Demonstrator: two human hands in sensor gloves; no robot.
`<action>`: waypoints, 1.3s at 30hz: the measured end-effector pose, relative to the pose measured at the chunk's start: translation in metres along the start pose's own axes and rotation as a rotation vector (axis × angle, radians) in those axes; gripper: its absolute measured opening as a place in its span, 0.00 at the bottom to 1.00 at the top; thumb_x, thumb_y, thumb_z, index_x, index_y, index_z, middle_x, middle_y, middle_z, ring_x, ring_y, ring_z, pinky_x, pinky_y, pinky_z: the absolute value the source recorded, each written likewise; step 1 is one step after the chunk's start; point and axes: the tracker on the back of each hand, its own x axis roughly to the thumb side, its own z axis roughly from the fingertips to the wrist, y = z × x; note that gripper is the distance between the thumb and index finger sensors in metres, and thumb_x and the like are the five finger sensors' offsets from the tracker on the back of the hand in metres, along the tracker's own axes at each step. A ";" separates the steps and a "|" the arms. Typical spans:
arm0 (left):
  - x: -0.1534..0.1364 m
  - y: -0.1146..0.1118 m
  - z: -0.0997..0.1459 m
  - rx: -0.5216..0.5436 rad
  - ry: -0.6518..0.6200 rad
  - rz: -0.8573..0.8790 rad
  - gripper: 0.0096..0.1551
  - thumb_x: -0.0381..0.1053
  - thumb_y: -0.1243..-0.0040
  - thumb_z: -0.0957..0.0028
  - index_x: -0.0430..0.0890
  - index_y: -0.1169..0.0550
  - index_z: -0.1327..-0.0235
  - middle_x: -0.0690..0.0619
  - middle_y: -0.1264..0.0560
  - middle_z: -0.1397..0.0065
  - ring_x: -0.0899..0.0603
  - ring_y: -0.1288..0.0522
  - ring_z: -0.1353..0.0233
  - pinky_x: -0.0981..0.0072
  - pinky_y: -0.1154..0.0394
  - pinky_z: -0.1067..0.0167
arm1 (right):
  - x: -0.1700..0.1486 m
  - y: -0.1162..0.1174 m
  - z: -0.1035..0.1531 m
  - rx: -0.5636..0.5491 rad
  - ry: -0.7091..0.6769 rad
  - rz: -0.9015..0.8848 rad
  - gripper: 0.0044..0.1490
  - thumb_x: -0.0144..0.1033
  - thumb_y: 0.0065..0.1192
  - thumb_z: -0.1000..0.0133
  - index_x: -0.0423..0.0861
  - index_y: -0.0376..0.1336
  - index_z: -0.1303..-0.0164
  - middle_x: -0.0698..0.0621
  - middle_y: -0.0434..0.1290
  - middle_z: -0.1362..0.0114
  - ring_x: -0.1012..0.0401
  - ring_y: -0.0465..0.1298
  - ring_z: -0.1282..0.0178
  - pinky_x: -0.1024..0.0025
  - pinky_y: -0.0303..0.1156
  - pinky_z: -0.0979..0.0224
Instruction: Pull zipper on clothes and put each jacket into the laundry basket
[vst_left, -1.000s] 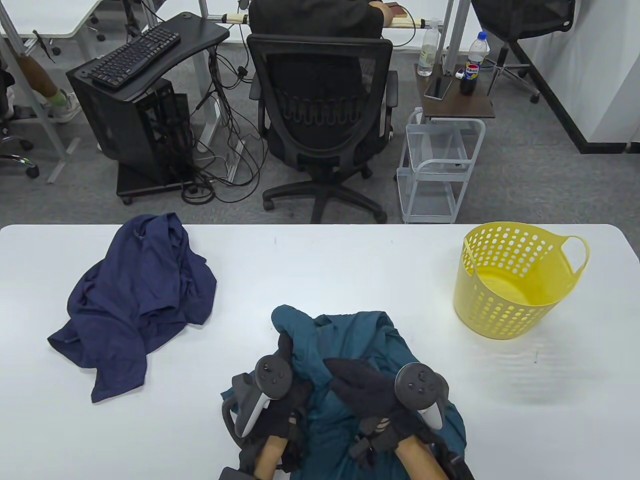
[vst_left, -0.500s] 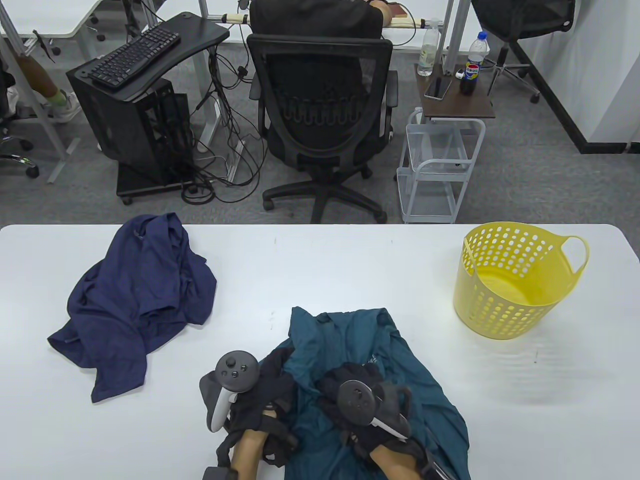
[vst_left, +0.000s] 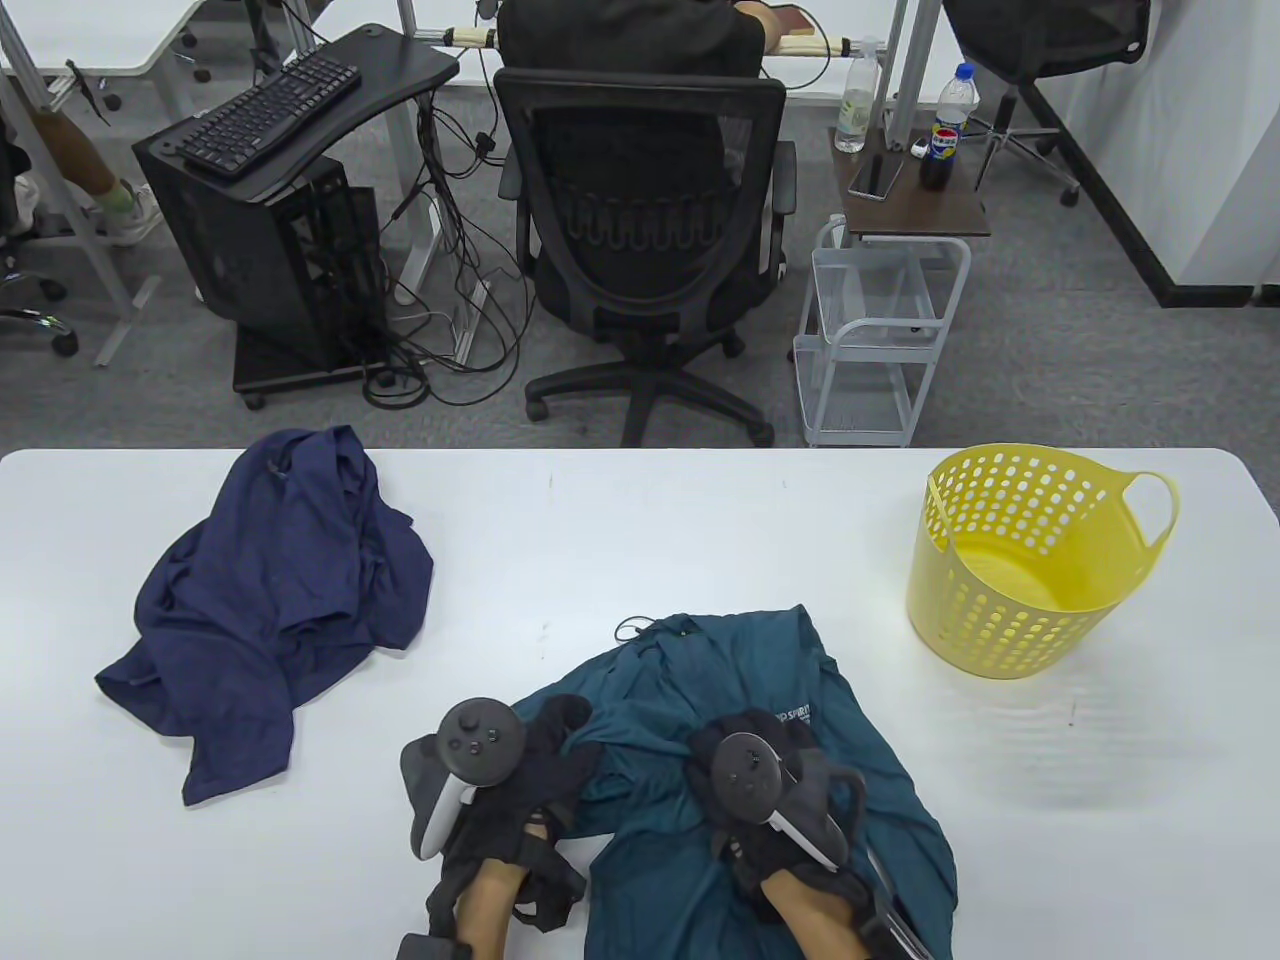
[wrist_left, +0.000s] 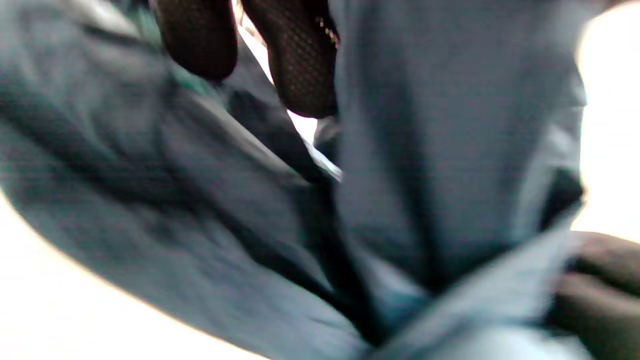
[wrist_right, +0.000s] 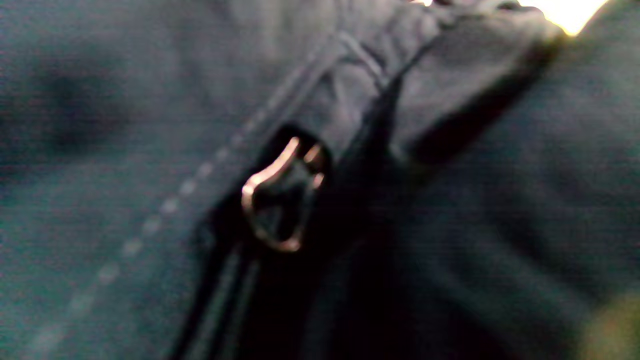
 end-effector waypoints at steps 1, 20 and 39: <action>0.004 0.001 0.001 0.011 -0.016 -0.075 0.31 0.70 0.40 0.60 0.67 0.30 0.42 0.69 0.19 0.70 0.54 0.18 0.48 0.47 0.26 0.36 | -0.002 0.000 0.000 -0.001 0.011 -0.002 0.23 0.54 0.65 0.44 0.61 0.74 0.41 0.58 0.77 0.26 0.49 0.69 0.21 0.34 0.55 0.23; 0.032 0.008 0.022 0.244 0.149 -0.364 0.28 0.64 0.33 0.59 0.70 0.25 0.42 0.65 0.22 0.38 0.46 0.24 0.33 0.41 0.30 0.34 | -0.015 -0.027 0.005 -0.132 0.049 -0.077 0.22 0.56 0.68 0.46 0.63 0.76 0.44 0.59 0.77 0.26 0.47 0.68 0.20 0.31 0.54 0.23; 0.025 -0.010 0.011 -0.120 -0.068 0.141 0.39 0.76 0.42 0.60 0.67 0.35 0.34 0.70 0.22 0.55 0.52 0.25 0.37 0.39 0.34 0.29 | 0.044 -0.024 0.012 -0.125 -0.075 -0.059 0.37 0.53 0.76 0.50 0.59 0.66 0.29 0.57 0.78 0.26 0.48 0.73 0.23 0.30 0.55 0.24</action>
